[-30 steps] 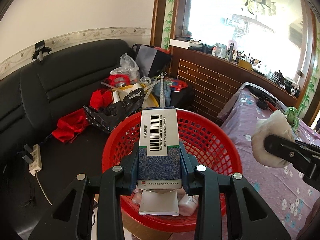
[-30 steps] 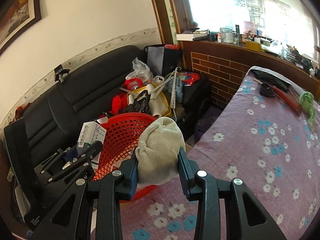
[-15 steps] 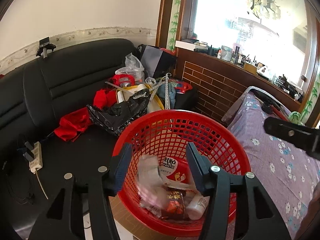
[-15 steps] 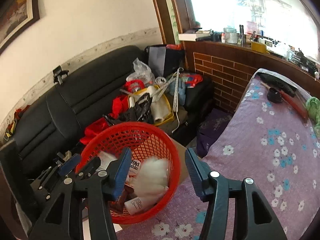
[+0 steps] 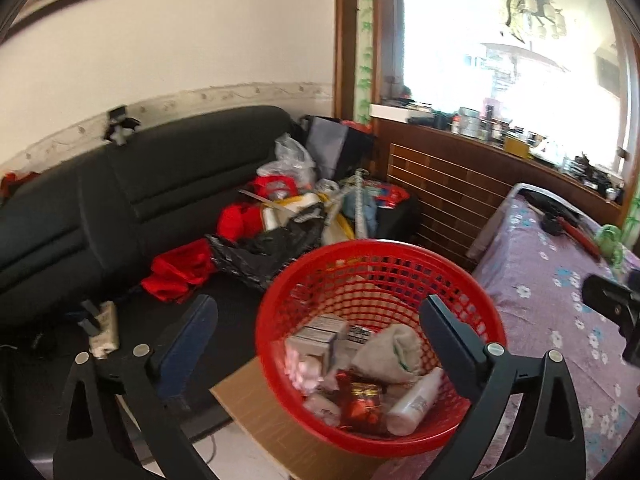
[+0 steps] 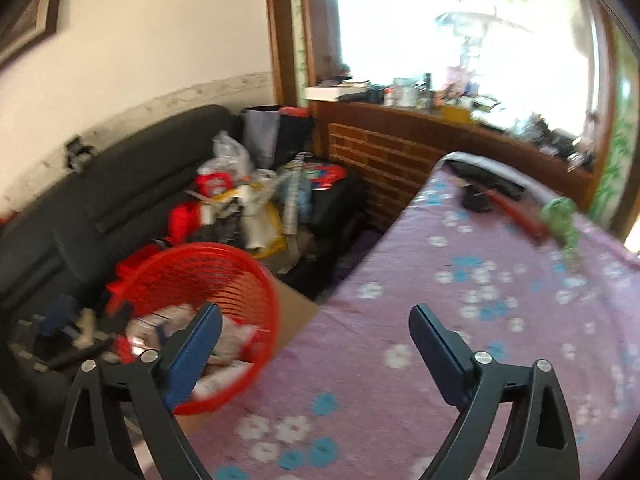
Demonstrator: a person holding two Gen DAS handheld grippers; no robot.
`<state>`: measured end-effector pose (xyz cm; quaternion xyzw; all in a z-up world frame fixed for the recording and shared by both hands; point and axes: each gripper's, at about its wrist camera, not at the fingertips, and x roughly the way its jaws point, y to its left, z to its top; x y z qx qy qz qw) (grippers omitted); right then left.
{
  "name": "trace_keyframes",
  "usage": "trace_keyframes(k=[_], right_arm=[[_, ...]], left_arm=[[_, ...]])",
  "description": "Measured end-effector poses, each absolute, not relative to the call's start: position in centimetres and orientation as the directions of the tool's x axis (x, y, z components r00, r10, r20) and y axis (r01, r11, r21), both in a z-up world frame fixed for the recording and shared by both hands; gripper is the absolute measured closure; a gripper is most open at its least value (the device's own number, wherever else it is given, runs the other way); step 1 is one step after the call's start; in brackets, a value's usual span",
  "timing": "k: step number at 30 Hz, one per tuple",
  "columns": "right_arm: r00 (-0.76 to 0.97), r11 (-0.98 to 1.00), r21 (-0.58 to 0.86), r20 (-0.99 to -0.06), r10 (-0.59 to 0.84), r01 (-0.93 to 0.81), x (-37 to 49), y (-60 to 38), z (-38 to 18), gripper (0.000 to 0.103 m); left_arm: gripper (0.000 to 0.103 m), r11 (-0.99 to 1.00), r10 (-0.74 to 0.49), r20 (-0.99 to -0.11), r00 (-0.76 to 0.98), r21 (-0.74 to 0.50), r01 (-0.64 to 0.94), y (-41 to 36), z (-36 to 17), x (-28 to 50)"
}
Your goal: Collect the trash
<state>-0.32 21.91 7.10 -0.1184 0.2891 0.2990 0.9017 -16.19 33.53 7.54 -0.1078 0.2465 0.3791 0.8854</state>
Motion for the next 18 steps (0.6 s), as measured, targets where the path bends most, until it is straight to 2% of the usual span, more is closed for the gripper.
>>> trace_keyframes(k=[2, 7, 11, 18], right_arm=[[0.712, 0.816, -0.121, -0.57, 0.41, -0.566, -0.9, 21.3, 7.0, 0.001], [0.772, 0.826, -0.209, -0.527, 0.355, -0.523, -2.4, 19.2, 7.2, 0.0], [0.791, 0.837, -0.213, -0.502, 0.349, -0.504, -4.4, 16.7, 7.6, 0.0], [0.816, 0.849, -0.202, -0.452, 0.36, -0.487, -8.9, 10.8, 8.0, 0.0]], left_arm=[[0.001, 0.66, 0.655, -0.506, 0.561, 0.021, -0.751, 33.1, 7.8, -16.6], [0.0, 0.611, 0.728, -0.456, 0.512, 0.094, -0.786, 31.0, 8.7, -17.8], [0.0, 0.62, 0.743, -0.422, 0.52, 0.139, -0.772, 28.3, 9.2, -19.2], [0.0, 0.692, 0.698, -0.419, 0.58, 0.186, -0.698, 23.1, 9.8, -21.2]])
